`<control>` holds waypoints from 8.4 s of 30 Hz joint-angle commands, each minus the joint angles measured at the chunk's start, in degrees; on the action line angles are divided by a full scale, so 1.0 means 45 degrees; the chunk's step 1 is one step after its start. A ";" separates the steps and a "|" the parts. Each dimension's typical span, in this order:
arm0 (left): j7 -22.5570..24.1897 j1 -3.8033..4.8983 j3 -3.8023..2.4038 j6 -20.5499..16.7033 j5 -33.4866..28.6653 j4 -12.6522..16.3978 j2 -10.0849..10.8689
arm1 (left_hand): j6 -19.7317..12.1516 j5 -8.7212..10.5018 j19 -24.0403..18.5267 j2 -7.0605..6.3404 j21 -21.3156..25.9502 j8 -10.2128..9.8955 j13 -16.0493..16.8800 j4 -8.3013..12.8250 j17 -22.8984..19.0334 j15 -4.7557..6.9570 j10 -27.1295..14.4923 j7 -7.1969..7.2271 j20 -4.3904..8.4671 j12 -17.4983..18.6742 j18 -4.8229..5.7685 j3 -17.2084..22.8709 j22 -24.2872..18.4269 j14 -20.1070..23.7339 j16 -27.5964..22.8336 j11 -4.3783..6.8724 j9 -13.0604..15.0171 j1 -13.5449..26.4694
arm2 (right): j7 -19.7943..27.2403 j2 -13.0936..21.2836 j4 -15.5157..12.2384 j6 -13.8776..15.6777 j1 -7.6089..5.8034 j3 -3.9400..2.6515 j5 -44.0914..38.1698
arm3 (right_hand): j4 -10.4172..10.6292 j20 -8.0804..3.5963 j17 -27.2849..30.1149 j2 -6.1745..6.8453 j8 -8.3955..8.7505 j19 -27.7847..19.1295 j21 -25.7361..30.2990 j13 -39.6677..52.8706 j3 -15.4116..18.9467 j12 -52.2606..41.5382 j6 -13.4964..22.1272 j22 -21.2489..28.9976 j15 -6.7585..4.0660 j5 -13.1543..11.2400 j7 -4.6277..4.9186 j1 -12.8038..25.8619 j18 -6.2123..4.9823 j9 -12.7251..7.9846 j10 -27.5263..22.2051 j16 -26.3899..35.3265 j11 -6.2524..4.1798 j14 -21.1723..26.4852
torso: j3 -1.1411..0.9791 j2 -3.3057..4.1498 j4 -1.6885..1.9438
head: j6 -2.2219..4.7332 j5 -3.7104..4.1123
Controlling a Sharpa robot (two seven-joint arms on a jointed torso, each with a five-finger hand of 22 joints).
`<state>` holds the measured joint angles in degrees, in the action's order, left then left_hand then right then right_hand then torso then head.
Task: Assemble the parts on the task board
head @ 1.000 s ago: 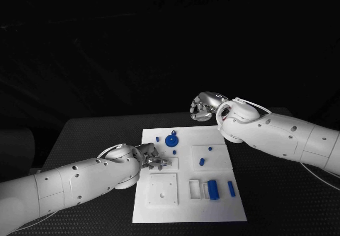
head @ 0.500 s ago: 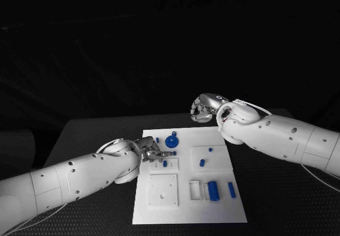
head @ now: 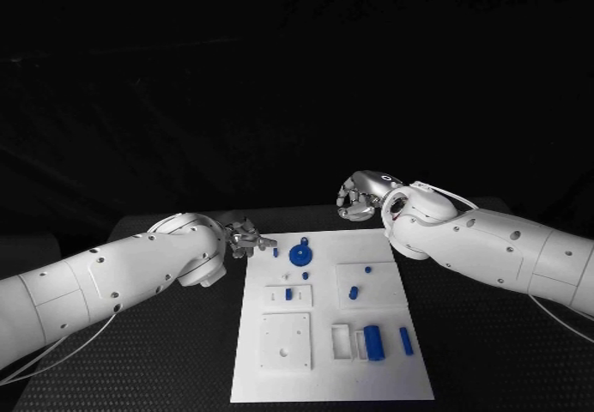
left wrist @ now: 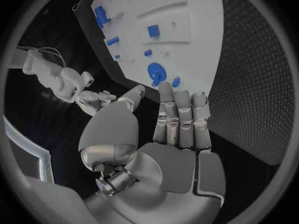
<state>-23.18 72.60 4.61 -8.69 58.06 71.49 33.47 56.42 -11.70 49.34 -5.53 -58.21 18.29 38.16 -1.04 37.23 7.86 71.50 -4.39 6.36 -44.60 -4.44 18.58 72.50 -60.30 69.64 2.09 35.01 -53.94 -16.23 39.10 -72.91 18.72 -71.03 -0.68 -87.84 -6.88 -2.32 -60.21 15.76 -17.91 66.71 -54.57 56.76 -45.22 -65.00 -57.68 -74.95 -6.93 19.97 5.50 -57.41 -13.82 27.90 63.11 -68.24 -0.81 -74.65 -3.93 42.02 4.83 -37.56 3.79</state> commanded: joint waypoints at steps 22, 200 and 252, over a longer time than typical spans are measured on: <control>0.0081 0.0421 0.0003 0.3534 0.0368 -0.4173 -0.2218 | -0.1037 0.0442 -0.0264 -0.0266 0.0606 -0.0436 -0.0226 -0.1274 -0.0304 -0.0373 -0.0337 -0.0342 0.1194 0.0594 0.0214 -0.0452 -0.0058 0.0275 -0.0294 -0.0340 -0.0206 0.0201 | 0.0170 -0.0130 0.0069 0.0128 0.0005 -0.0008 0.0074 | -0.0034 -0.0018 0.0014 0.0011 0.0110 0.0120 0.0053 -0.0020 -0.0033 -0.0090 0.0116 -0.0145 0.0058 0.0062 0.0094 0.0094 -0.0262 -0.0033 -0.0030 0.0080 0.0066 0.0040 | 0.0050 0.0249 -0.0119 | 0.0341 -0.0079; 0.0174 0.0022 -0.0012 0.4064 -0.0933 -0.6338 -0.3742 | -0.0480 -0.2965 0.0253 -0.0012 0.0901 0.0096 0.0257 -0.3484 -0.0636 -0.0177 -0.0230 -0.0154 0.1352 0.0207 0.0290 -0.3401 0.0791 0.0297 0.0737 -0.0160 -0.0876 -0.2954 | 0.0185 -0.0323 0.0050 0.0071 0.0004 -0.0012 0.0081 | -0.0016 -0.0016 0.0021 -0.0009 0.0096 0.0146 0.0077 -0.0051 -0.0058 -0.0116 0.0094 -0.0149 0.0072 0.0058 0.0100 0.0089 -0.0262 0.0009 -0.0017 0.0096 0.0075 0.0011 | 0.0061 0.0316 -0.0157 | 0.0265 -0.0030; 0.0476 0.0027 -0.0017 0.3809 -0.3195 -0.6387 -0.3639 | 0.1450 -0.3584 0.0625 0.1303 -0.0414 0.1313 0.0425 0.3200 -0.0578 0.0161 0.0924 0.0473 0.1597 -0.0136 0.0328 0.3142 0.0755 -0.0360 0.1546 0.0392 0.0488 -0.0204 | 0.0191 -0.0332 0.0108 0.0054 0.0004 -0.0012 0.0091 | 0.0004 -0.0014 0.0023 -0.0030 0.0095 0.0152 0.0083 -0.0062 -0.0066 -0.0119 0.0092 -0.0151 0.0072 0.0055 0.0101 0.0100 -0.0262 0.0018 -0.0014 0.0102 0.0075 0.0005 | 0.0066 0.0309 -0.0150 | 0.0218 -0.0045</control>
<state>-21.80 72.69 4.56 9.37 46.33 42.48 17.02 61.30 -27.57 51.82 -0.09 -59.68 22.91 39.99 7.22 34.67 8.45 75.34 -2.02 6.97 -44.99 -3.53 26.69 74.90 -61.59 76.35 3.81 30.29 -55.26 -15.78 37.64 -72.44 19.21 -71.04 -0.70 -87.27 -6.88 -2.34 -60.17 15.76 -17.62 67.12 -54.55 56.58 -45.22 -65.22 -57.25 -74.93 -6.92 19.97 5.65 -57.41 -13.82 27.90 63.10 -68.08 -0.81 -74.66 -3.63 43.40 4.16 -36.57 3.64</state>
